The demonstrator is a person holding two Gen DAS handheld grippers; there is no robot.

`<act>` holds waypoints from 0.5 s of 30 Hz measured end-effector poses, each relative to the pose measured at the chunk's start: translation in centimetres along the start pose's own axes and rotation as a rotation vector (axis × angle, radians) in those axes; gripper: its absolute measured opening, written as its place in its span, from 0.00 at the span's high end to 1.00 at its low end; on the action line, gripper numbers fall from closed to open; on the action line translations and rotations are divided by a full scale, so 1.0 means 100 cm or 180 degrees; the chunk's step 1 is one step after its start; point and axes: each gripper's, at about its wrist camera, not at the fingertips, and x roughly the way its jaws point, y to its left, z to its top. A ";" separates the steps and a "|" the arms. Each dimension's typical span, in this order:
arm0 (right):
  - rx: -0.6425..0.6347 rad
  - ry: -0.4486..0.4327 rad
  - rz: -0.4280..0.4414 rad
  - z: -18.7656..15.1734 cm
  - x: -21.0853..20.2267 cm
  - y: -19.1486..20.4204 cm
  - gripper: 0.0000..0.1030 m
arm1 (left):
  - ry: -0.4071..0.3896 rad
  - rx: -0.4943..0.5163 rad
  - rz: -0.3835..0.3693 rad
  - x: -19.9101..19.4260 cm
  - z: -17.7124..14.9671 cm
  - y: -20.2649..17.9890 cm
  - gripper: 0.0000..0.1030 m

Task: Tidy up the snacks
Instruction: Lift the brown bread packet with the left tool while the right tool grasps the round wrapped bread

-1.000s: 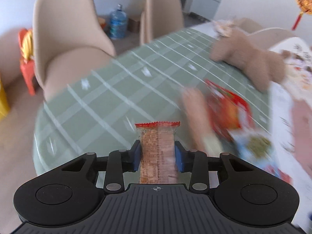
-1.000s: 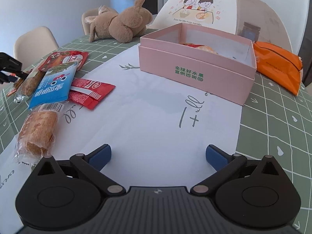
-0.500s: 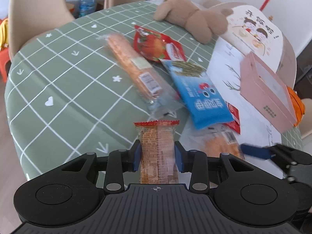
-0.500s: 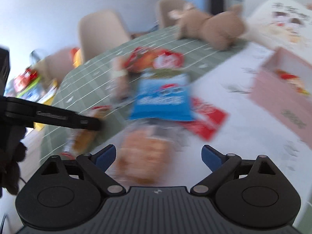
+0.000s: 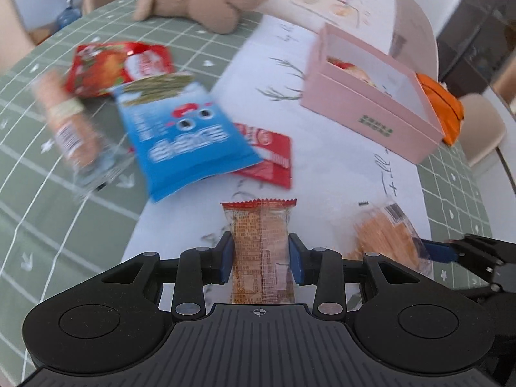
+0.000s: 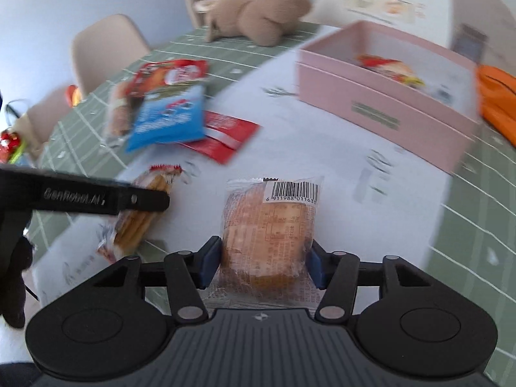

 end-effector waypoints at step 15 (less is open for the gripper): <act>-0.0233 -0.0030 0.0026 0.003 0.021 0.034 0.21 | -0.0038 -0.0158 0.0144 -0.006 0.005 0.030 0.61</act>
